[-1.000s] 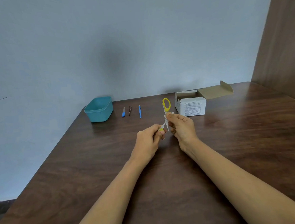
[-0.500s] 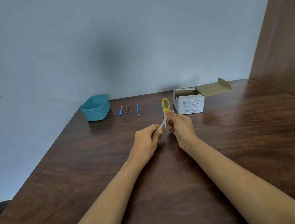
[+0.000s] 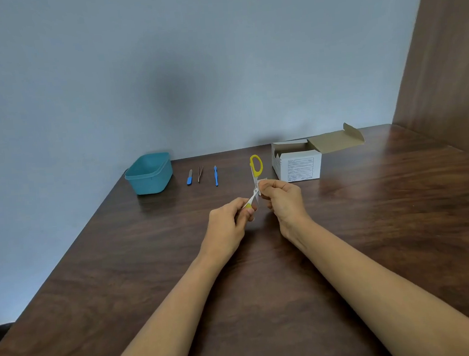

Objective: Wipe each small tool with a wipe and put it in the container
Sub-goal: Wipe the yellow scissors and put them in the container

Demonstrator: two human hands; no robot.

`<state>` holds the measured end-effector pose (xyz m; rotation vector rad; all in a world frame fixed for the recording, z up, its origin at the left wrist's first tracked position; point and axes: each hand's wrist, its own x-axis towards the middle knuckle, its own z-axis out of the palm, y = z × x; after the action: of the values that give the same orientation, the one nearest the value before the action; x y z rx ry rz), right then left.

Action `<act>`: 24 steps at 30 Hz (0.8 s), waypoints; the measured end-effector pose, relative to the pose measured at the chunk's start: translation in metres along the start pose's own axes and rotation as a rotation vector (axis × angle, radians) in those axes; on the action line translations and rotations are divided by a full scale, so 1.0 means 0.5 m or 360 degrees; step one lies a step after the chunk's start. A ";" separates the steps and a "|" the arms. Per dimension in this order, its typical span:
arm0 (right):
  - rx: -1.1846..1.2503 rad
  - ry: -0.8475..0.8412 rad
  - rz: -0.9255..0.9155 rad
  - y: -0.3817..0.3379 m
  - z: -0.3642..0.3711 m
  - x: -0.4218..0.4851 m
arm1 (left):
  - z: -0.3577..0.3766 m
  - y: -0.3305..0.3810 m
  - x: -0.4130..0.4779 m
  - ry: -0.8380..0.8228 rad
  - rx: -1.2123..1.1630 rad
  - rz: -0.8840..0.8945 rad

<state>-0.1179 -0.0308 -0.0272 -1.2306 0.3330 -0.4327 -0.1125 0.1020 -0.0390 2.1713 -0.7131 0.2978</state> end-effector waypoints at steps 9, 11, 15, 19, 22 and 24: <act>0.0122 -0.0059 0.0065 -0.001 -0.004 -0.003 | 0.000 0.000 -0.001 -0.0027 -0.0026 -0.0027; 0.0110 -0.0008 0.0038 0.000 -0.002 -0.005 | 0.000 0.001 -0.001 -0.0024 -0.0034 -0.0025; 0.0133 0.0036 -0.0001 -0.001 0.001 -0.007 | 0.000 0.004 -0.002 -0.0018 -0.0044 -0.0020; 0.0171 0.0008 0.0043 -0.003 -0.003 0.001 | 0.000 0.004 0.000 -0.0021 -0.0051 -0.0028; 0.0206 -0.0005 0.0099 -0.002 -0.006 0.006 | 0.000 0.003 0.000 -0.0022 -0.0052 -0.0041; 0.0229 0.0010 0.0126 -0.002 -0.007 0.009 | -0.001 0.004 -0.001 -0.0037 -0.0065 -0.0046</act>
<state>-0.1159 -0.0362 -0.0275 -1.0724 0.3487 -0.3857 -0.1142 0.1016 -0.0377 2.1473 -0.6943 0.2415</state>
